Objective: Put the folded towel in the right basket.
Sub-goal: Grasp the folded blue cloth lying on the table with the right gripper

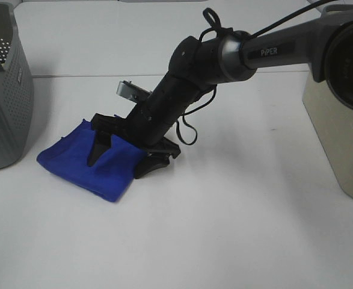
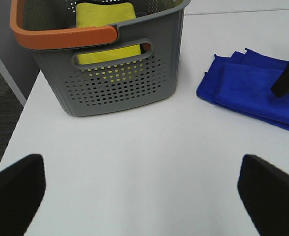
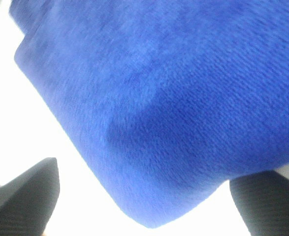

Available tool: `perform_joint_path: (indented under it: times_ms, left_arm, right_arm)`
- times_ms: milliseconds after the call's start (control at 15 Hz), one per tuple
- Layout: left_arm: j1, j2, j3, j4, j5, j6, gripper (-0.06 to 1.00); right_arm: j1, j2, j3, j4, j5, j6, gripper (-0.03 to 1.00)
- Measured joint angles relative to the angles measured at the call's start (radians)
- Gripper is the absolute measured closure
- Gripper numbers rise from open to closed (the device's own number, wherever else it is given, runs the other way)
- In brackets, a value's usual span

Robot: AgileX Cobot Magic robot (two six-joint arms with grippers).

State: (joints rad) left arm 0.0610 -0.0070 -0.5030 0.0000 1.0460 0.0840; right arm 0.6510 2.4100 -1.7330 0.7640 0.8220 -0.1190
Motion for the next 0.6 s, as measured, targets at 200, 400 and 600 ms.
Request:
perform_joint_path:
  times_ms: [200,400,600]
  left_arm:
    - [0.0,0.0,0.0,0.0,0.0,0.0,-0.05]
    - [0.0,0.0,0.0,0.0,0.0,0.0,-0.05]
    - [0.0,0.0,0.0,0.0,0.0,0.0,-0.05]
  right_arm:
    - [0.003,0.03,0.0,0.115,-0.018,0.003,0.06]
    - [0.003,0.059,-0.012,0.148,-0.02,0.097,0.1]
    - [0.0,0.071,-0.012,0.151,-0.025,0.135,0.36]
